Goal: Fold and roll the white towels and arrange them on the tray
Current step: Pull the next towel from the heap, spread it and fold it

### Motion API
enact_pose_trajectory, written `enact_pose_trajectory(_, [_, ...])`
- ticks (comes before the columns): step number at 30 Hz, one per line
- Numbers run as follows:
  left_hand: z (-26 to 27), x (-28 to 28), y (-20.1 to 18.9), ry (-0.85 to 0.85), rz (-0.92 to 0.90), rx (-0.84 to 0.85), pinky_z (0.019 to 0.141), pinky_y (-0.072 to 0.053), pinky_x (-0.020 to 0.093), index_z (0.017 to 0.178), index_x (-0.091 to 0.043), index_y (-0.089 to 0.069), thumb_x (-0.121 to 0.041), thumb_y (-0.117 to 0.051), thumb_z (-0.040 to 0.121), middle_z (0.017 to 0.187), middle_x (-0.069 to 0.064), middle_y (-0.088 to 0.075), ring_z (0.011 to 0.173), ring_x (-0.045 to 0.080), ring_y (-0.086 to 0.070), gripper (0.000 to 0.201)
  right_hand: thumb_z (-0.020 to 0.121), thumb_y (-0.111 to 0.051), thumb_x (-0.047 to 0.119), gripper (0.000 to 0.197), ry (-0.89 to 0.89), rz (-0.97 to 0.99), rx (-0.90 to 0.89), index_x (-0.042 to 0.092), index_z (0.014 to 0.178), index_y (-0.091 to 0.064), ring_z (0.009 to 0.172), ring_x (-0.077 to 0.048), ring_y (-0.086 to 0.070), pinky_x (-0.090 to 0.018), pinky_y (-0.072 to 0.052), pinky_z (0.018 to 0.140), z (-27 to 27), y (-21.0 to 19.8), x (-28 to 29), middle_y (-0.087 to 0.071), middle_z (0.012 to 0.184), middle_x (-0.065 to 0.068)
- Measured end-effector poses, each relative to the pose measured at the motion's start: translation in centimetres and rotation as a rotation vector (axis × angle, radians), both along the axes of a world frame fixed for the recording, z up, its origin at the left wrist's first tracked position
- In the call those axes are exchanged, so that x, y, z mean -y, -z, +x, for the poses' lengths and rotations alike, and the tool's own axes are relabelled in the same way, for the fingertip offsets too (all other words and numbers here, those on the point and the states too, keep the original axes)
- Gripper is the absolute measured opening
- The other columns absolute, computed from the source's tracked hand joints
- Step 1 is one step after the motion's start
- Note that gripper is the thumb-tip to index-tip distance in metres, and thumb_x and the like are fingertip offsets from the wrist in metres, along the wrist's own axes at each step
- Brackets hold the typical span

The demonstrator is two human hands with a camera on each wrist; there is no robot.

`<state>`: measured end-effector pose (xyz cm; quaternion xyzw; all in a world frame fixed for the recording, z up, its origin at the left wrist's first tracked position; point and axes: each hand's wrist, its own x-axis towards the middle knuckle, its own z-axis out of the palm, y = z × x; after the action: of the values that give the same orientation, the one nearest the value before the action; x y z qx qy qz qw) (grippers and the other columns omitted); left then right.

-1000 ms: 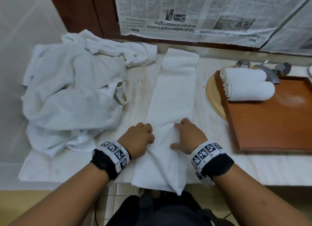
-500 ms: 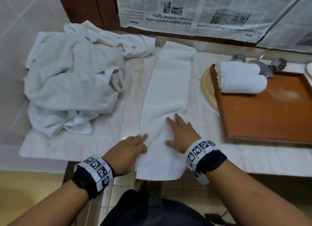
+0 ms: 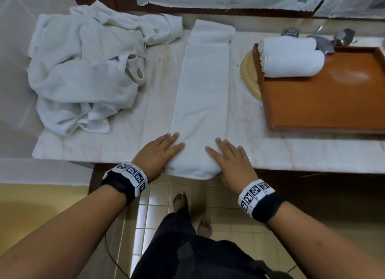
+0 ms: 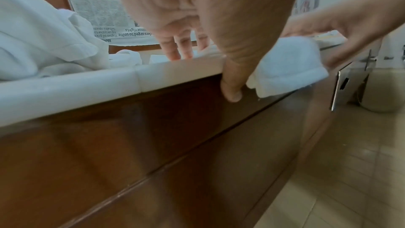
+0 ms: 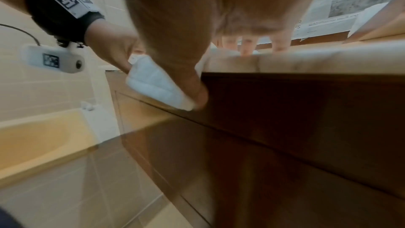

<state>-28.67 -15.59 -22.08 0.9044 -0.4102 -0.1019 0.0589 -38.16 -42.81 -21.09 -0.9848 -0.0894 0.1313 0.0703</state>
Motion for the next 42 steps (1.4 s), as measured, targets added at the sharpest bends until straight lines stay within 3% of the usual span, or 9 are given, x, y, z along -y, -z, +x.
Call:
enact_pose_trajectory(7, [-3.4, 0.1, -0.9, -0.188, -0.257, -0.068, 0.091, -0.051, 0.045, 0.123, -0.018, -0.067, 0.02, -0.062, 0.065, 0.13, 0.01, -0.061, 0.114, 0.035, -0.055, 0.07, 0.07, -0.081, 0.006, 0.053, -0.038, 0.226, 0.179, 0.025, 0.119, -0.071, 0.116, -0.038, -0.059, -0.054, -0.051, 0.092, -0.4, -0.3, 1.0, -0.063, 0.129, -0.012])
enact_pose_trajectory(14, [-6.6, -0.4, -4.4, -0.309, -0.39, -0.417, 0.086, -0.05, 0.03, 0.098, -0.008, -0.073, -0.013, -0.06, 0.086, 0.1, 0.005, -0.072, 0.097, 0.018, -0.067, 0.019, 0.093, -0.05, 0.019, 0.02, 0.007, 0.476, -0.184, 0.023, 0.094, -0.069, 0.088, -0.014, -0.064, -0.036, -0.052, 0.081, -0.7, -5.9, 2.1, -0.071, 0.091, 0.006])
enact_pose_trajectory(18, [-7.5, 0.1, -8.7, -0.419, -0.667, -0.628, 0.097, -0.047, 0.021, 0.109, -0.037, -0.07, -0.043, -0.05, 0.083, 0.113, -0.012, -0.071, 0.11, 0.003, -0.063, 0.033, 0.096, -0.048, 0.039, 0.03, 0.074, 0.723, -0.155, 0.017, 0.085, -0.065, 0.079, -0.017, -0.063, -0.036, -0.05, 0.07, -1.2, -9.0, 2.8, -0.068, 0.081, 0.0])
enact_pose_trajectory(21, [-7.3, 1.3, -10.9, -0.465, -0.8, -0.803, 0.092, -0.047, 0.015, 0.093, -0.056, -0.072, -0.05, -0.051, 0.077, 0.103, -0.025, -0.072, 0.105, -0.005, -0.064, 0.027, 0.094, -0.057, 0.01, 0.015, 0.04, 0.772, -0.243, 0.02, 0.089, -0.067, 0.08, -0.005, -0.063, -0.024, -0.047, 0.07, -0.5, -9.7, 2.9, -0.069, 0.086, 0.01])
enact_pose_trajectory(30, [3.9, 4.9, -14.6, -0.619, -0.964, -0.923, 0.091, -0.054, 0.039, 0.112, -0.013, -0.072, -0.045, -0.057, 0.094, 0.107, 0.003, -0.075, 0.101, 0.021, -0.071, 0.039, 0.095, -0.06, 0.037, 0.024, 0.394, 1.161, -0.198, 0.018, 0.102, -0.072, 0.088, -0.004, -0.07, -0.022, -0.052, 0.076, 9.1, -14.0, 3.3, -0.076, 0.092, 0.011])
enact_pose_trajectory(32, [8.9, 5.9, -13.8, -0.699, -1.027, -0.917, 0.094, -0.054, 0.042, 0.114, -0.014, -0.07, -0.051, -0.065, 0.086, 0.11, 0.003, -0.074, 0.103, 0.021, -0.07, 0.047, 0.098, -0.06, 0.035, 0.02, 0.581, 1.109, -0.031, 0.02, 0.086, -0.066, 0.069, -0.004, -0.066, -0.021, -0.048, 0.061, 13.1, -12.5, 3.1, -0.071, 0.073, 0.012])
enact_pose_trajectory(35, [14.3, 6.5, -10.5, -0.768, -0.752, -0.963, 0.087, -0.058, 0.044, 0.104, -0.011, -0.069, -0.07, -0.07, 0.072, 0.1, 0.007, -0.075, 0.09, 0.022, -0.073, 0.068, 0.091, -0.065, 0.043, 0.025, 0.628, 0.674, -0.173, 0.019, 0.096, -0.062, 0.083, -0.02, -0.067, -0.037, -0.058, 0.075, 17.5, -7.5, 3.4, -0.069, 0.09, 0.001])
enact_pose_trajectory(38, [15.8, 6.4, -7.0, -0.802, -0.519, -0.997, 0.056, -0.056, 0.026, 0.081, -0.011, -0.065, -0.047, -0.07, 0.086, 0.08, 0.006, -0.071, 0.059, 0.011, -0.068, 0.038, 0.089, -0.067, 0.043, 0.03, 0.628, 0.412, -0.309, 0.021, 0.081, -0.047, 0.073, -0.017, -0.053, -0.031, -0.043, 0.067, 18.5, -4.1, 3.3, -0.054, 0.08, 0.003])
enact_pose_trajectory(42, [17.1, 6.1, -5.1, -0.74, -0.473, -1.018, 0.061, -0.06, 0.033, 0.098, -0.007, -0.067, -0.035, -0.07, 0.09, 0.089, 0.009, -0.074, 0.069, 0.019, -0.073, 0.029, 0.09, -0.063, 0.044, 0.037, 0.636, 0.406, -0.294, 0.019, 0.076, -0.04, 0.065, -0.015, -0.045, -0.028, -0.033, 0.058, 19.4, -4.2, 3.3, -0.049, 0.075, 0.001])
